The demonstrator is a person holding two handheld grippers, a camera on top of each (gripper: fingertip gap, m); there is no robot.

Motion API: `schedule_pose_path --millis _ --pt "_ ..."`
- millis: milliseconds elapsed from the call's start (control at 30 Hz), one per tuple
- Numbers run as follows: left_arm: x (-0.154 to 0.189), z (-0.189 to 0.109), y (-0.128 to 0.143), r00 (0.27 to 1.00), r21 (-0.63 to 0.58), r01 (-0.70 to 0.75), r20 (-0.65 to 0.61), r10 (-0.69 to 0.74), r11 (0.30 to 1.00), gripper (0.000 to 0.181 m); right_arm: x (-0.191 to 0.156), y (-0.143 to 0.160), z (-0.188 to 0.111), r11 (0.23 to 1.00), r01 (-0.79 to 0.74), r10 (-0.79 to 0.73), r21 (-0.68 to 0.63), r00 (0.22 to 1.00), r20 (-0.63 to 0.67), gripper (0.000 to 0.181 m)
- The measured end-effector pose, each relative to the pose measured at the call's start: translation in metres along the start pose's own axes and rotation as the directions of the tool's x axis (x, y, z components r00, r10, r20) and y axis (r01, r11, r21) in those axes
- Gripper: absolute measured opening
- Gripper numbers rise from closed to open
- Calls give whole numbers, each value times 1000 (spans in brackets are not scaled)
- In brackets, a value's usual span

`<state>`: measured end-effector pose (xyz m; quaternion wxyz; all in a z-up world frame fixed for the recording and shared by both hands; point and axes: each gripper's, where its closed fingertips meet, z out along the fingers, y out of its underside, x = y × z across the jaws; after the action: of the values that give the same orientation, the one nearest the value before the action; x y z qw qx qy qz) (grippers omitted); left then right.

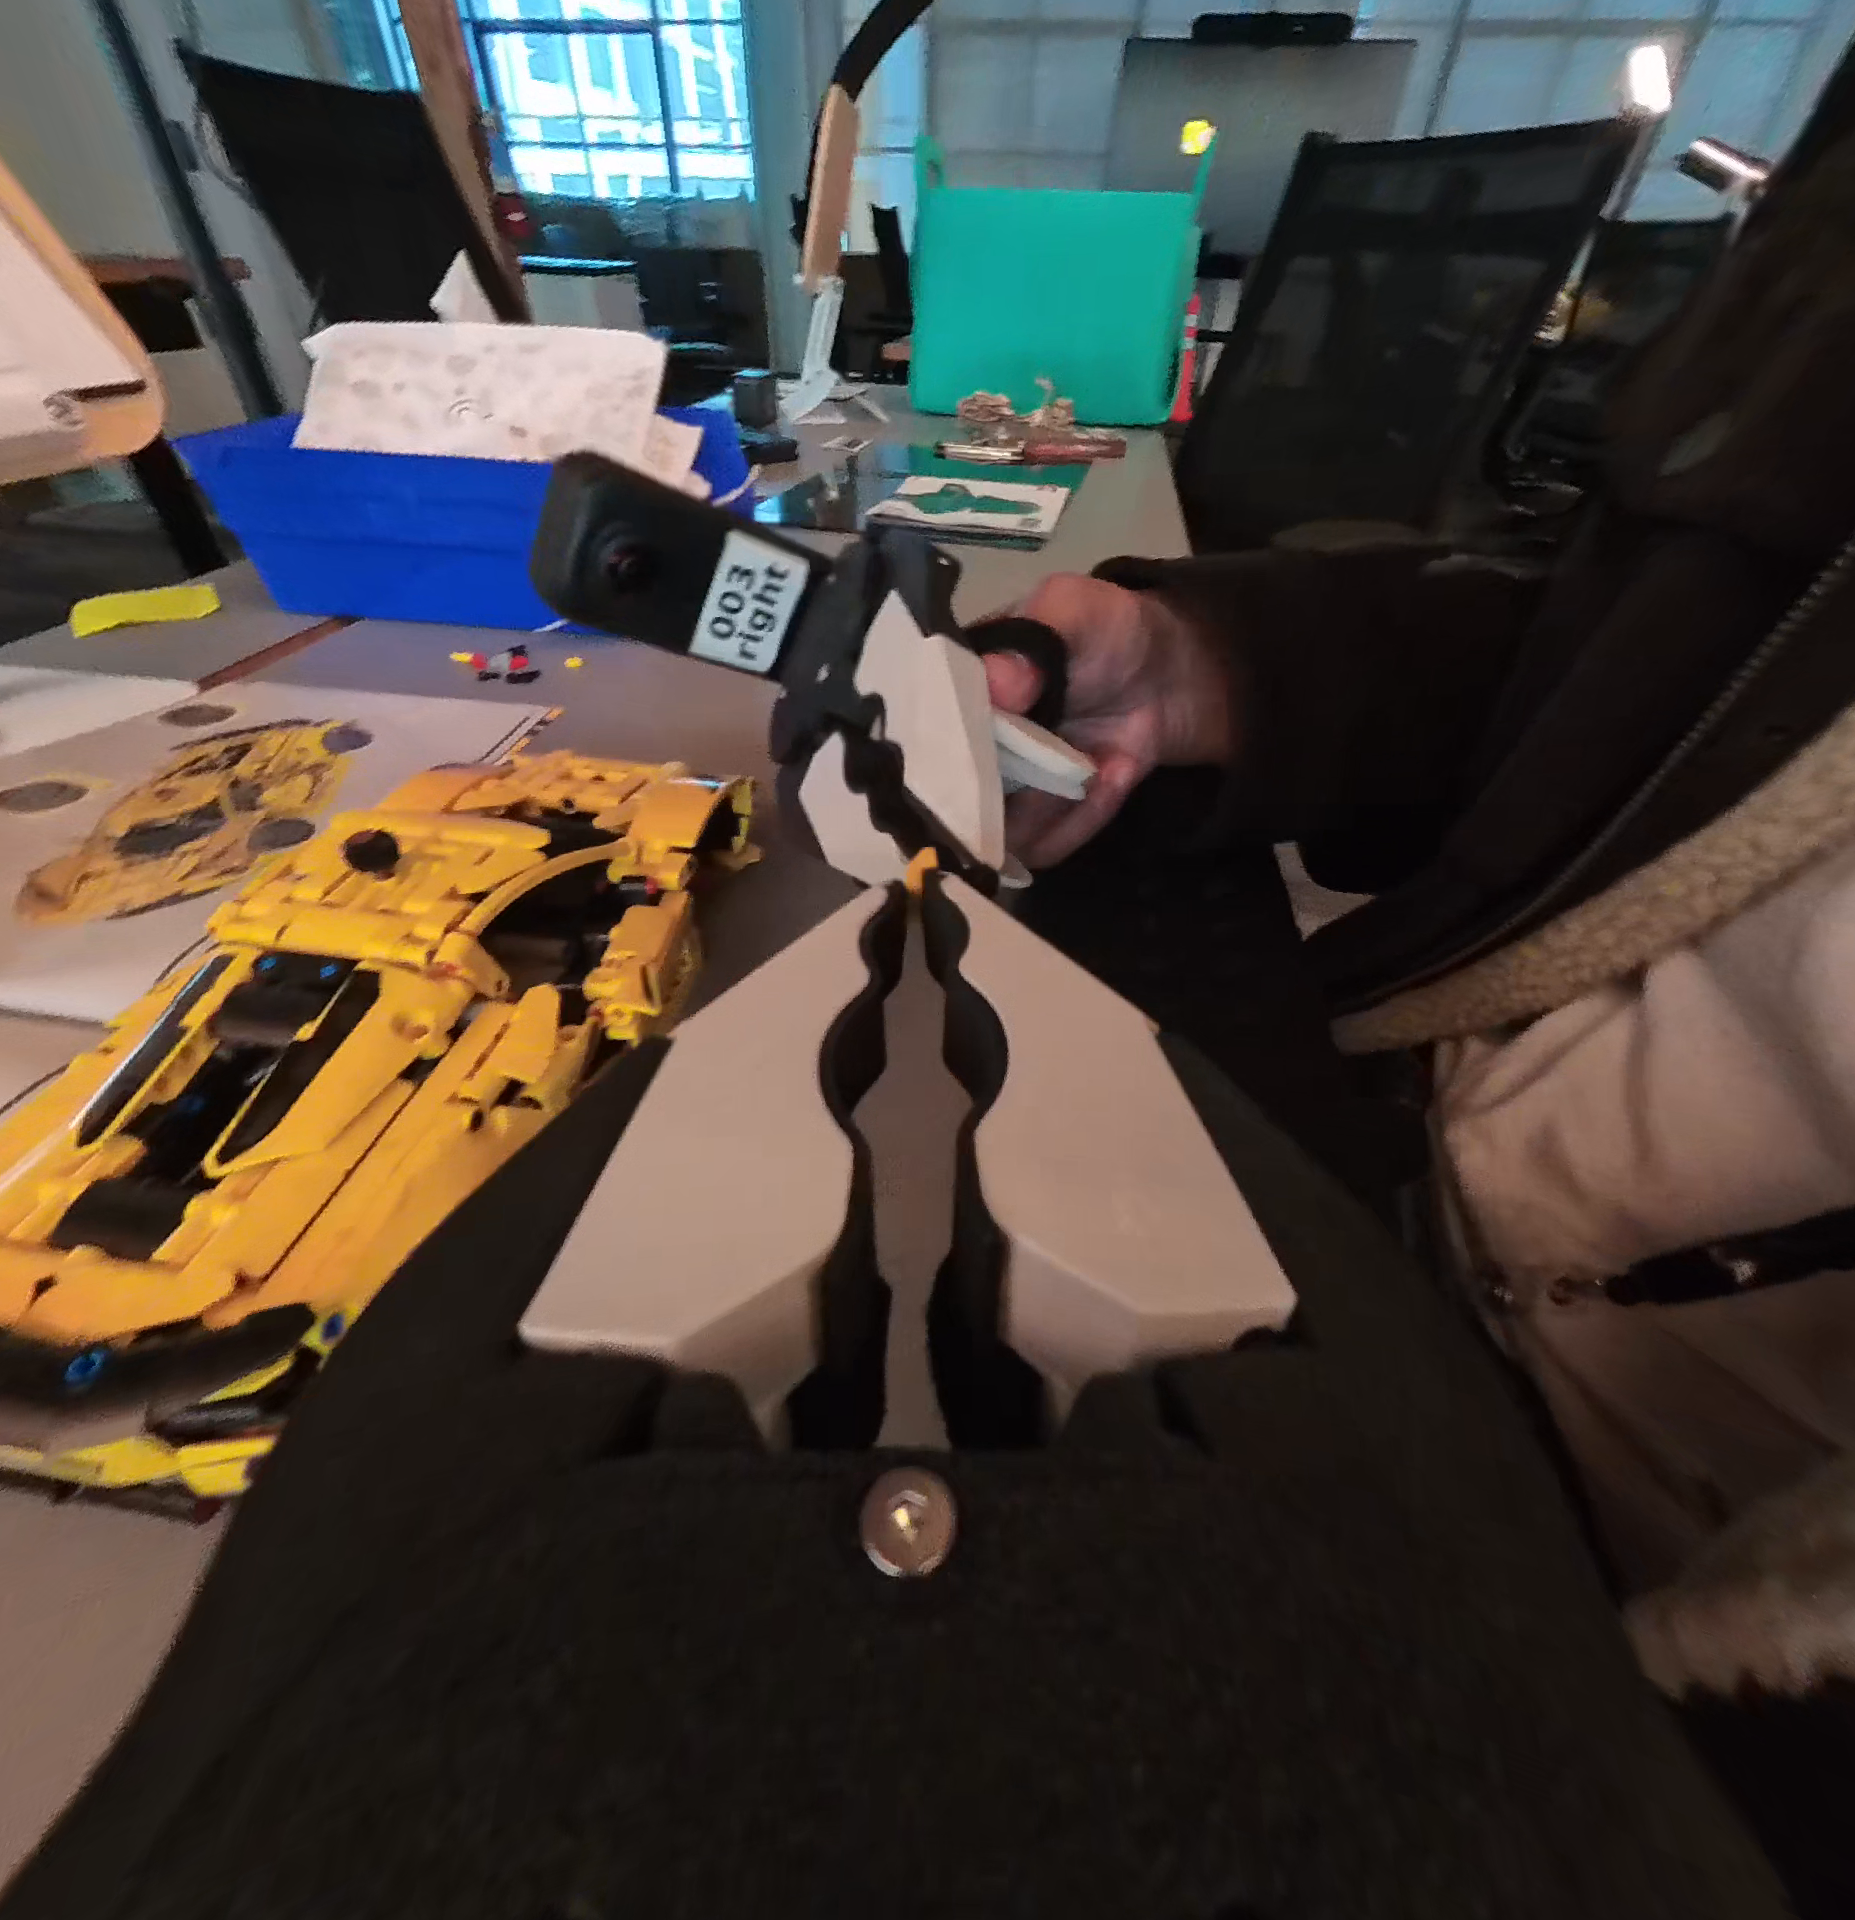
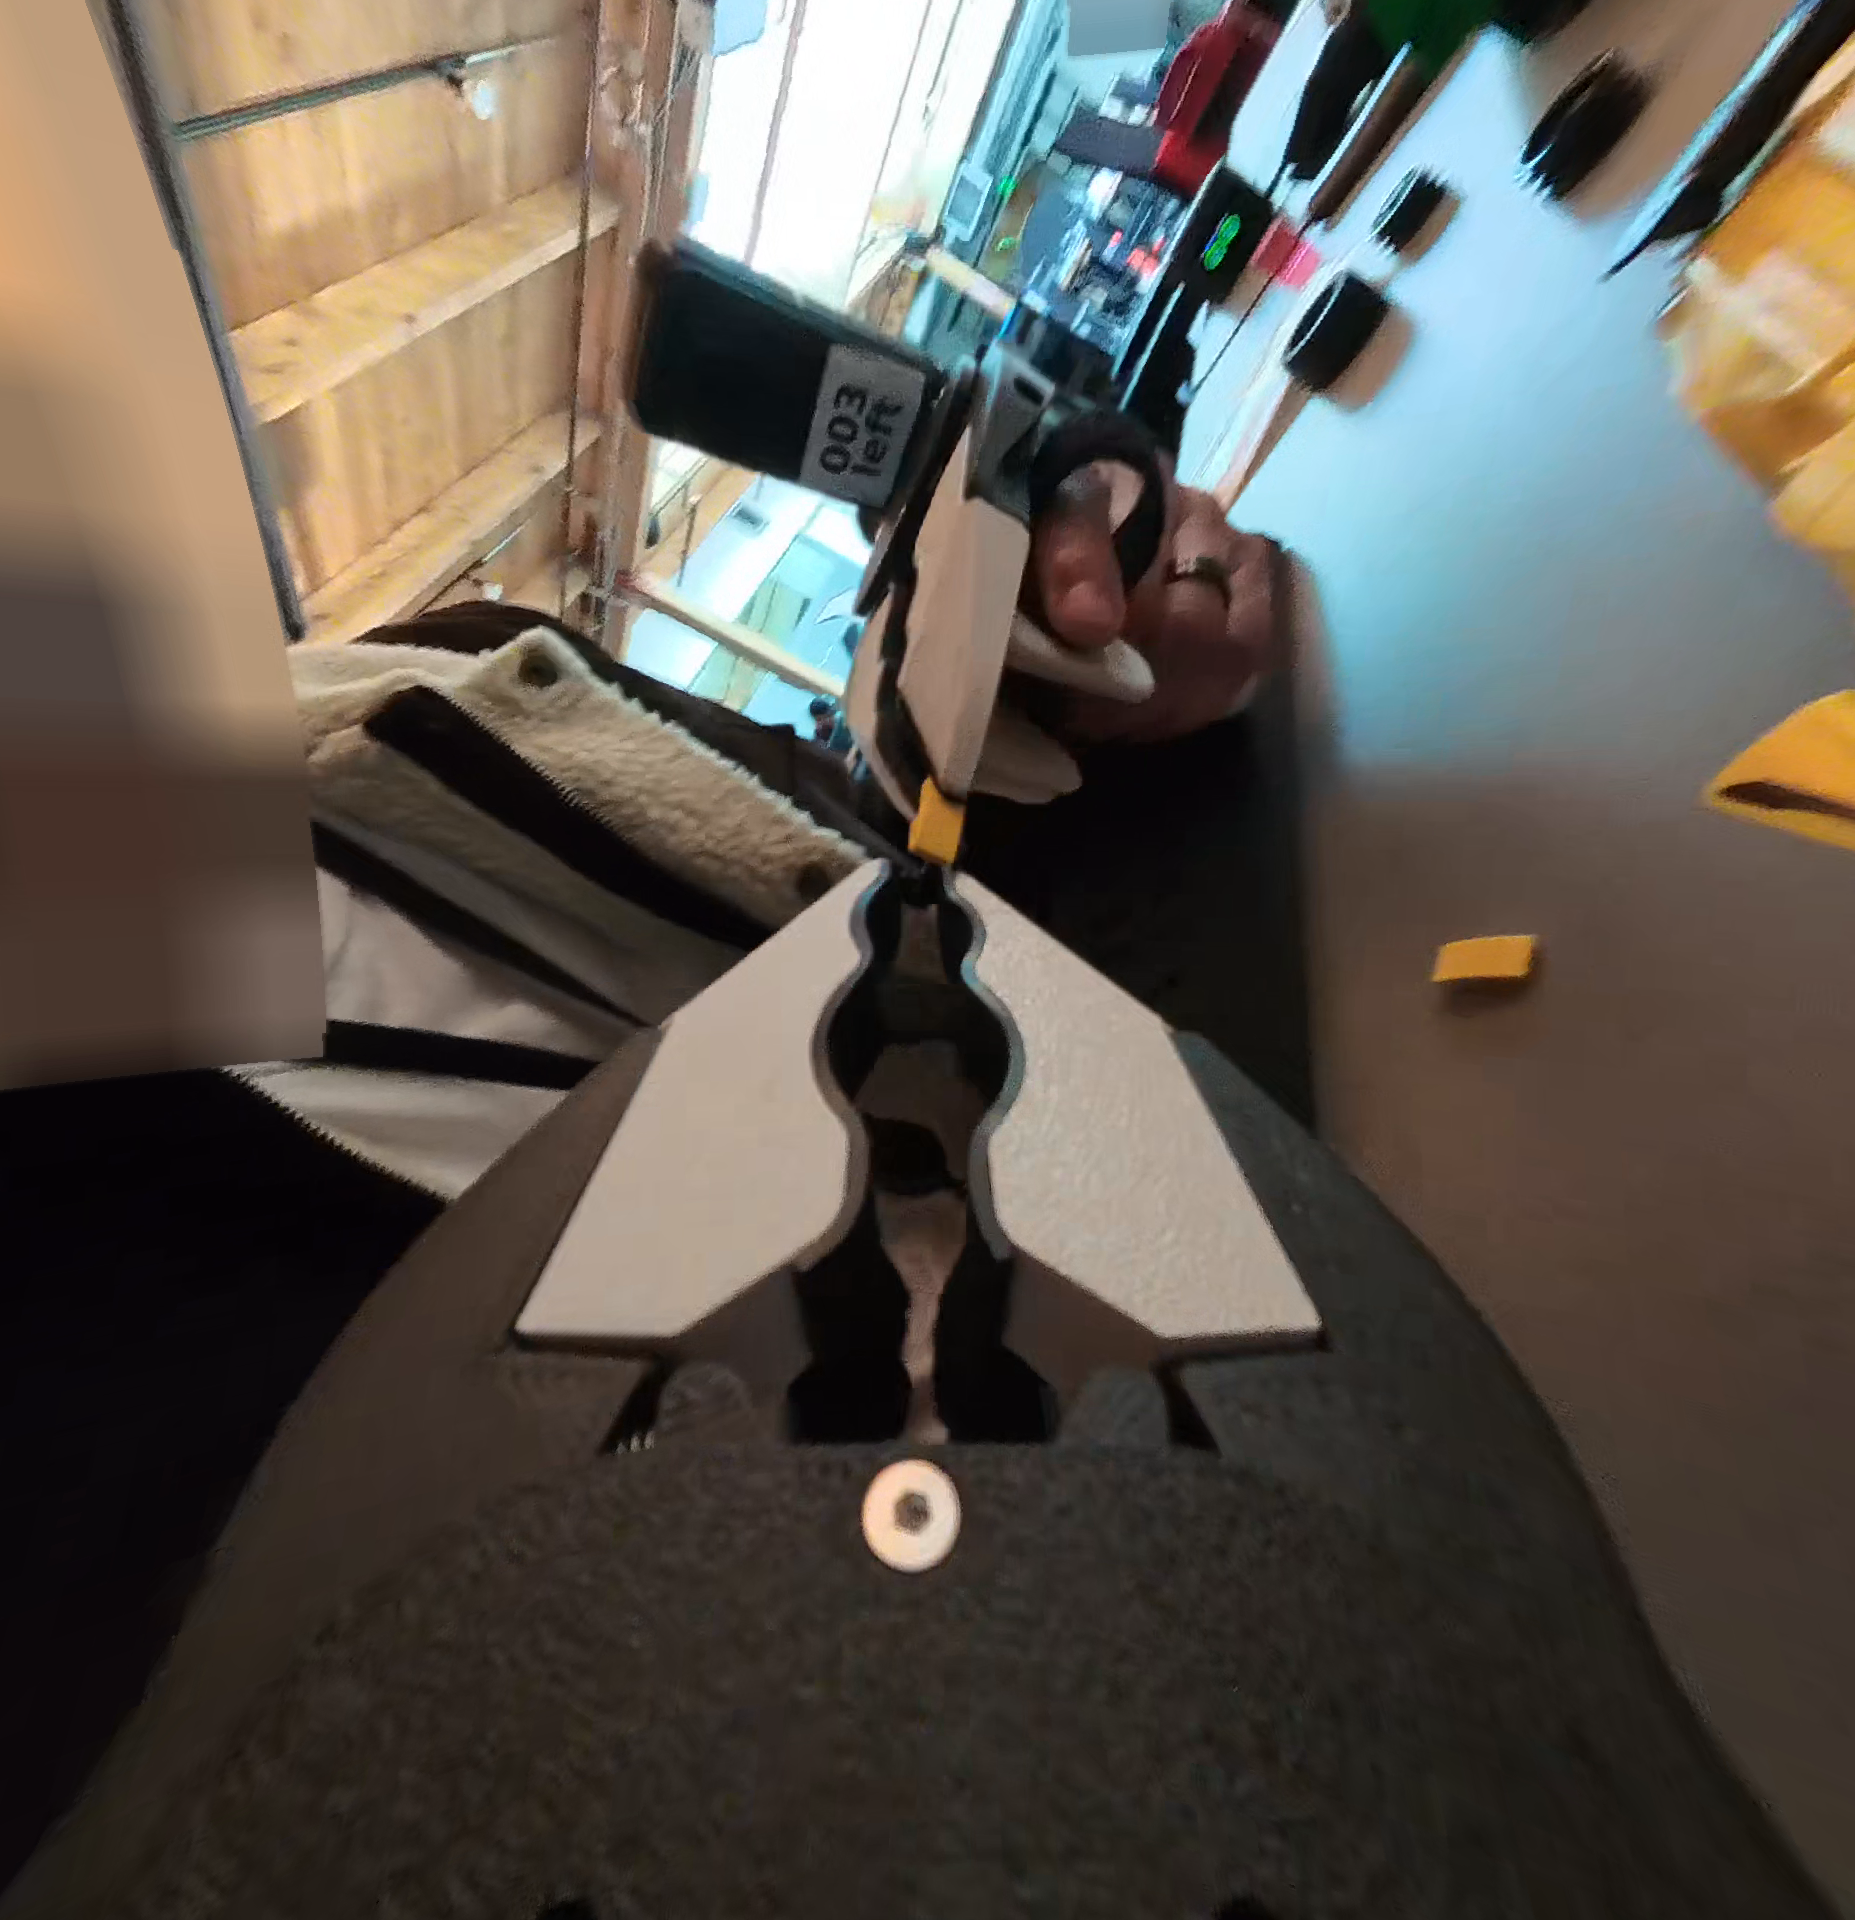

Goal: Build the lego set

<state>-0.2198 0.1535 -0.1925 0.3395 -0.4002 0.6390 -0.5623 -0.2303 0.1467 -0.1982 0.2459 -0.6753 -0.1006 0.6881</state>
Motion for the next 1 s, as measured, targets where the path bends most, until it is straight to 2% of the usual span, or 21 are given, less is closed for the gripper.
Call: schedule_pose_path --millis 100,267,567,667,800,933,1000 --pt "9 3 4 998 -28 -49 -27 48 998 3 -2 11 -2 997 -28 29 -75 1000 12 7" --pt "16 5 7 996 -39 -73 -56 71 997 3 -6 16 -10 989 -74 83 -124 995 62 6" --pt "22 6 8 992 -43 -107 -78 104 993 3 -7 13 -11 983 -147 161 -113 979 122 6" --pt "14 5 6 995 -42 -99 -37 97 994 3 -5 6 -11 985 -167 171 -44 980 105 6" --pt "-9 -1 -4 997 5 7 74 -7 1000 3 -2 -21 -12 975 -124 122 183 992 24 5" --pt "-18 -6 -13 984 34 -71 168 64 997 3 -8 -37 -10 937 -116 108 331 993 41 5" --pt "-17 -7 -13 978 28 -105 182 99 994 3 -10 -41 -10 914 -151 124 377 988 95 6"
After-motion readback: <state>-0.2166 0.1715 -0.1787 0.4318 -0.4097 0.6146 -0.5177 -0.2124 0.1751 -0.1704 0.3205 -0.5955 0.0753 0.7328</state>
